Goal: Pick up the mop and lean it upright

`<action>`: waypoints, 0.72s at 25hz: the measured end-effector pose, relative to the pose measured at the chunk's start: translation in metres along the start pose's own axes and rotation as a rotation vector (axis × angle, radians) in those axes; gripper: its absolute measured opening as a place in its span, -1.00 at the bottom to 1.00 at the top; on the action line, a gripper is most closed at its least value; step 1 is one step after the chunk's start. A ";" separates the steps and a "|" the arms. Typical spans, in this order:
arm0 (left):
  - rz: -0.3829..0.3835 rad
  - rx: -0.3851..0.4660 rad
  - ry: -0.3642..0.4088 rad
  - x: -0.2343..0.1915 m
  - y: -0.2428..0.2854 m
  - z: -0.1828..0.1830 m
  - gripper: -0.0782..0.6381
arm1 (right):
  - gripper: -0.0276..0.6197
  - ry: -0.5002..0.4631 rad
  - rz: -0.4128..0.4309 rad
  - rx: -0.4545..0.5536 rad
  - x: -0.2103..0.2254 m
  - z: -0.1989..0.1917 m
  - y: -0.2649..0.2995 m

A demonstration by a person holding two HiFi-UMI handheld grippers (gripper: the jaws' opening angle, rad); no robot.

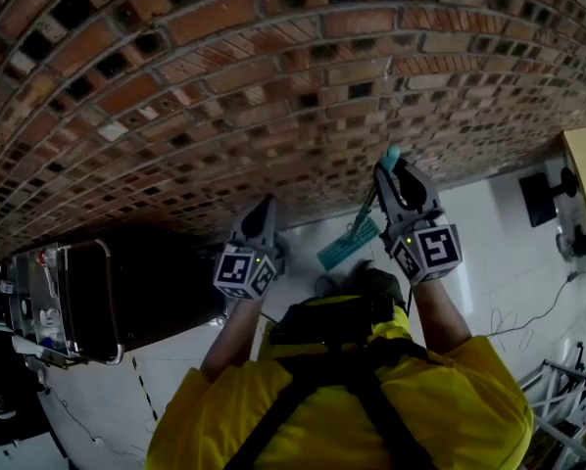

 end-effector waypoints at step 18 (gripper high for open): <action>0.044 -0.090 -0.012 -0.023 -0.015 -0.036 -0.78 | -0.59 0.056 -0.078 -0.416 0.021 -0.280 0.119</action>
Point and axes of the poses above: the fingertips, and each gripper's own axes: y forward along the fingers, x to its right, z out of its top, the point moved 7 cm from there along -y, backward along the fingers, and after that the axes turned 2 degrees about x, right-handed, at the moved point
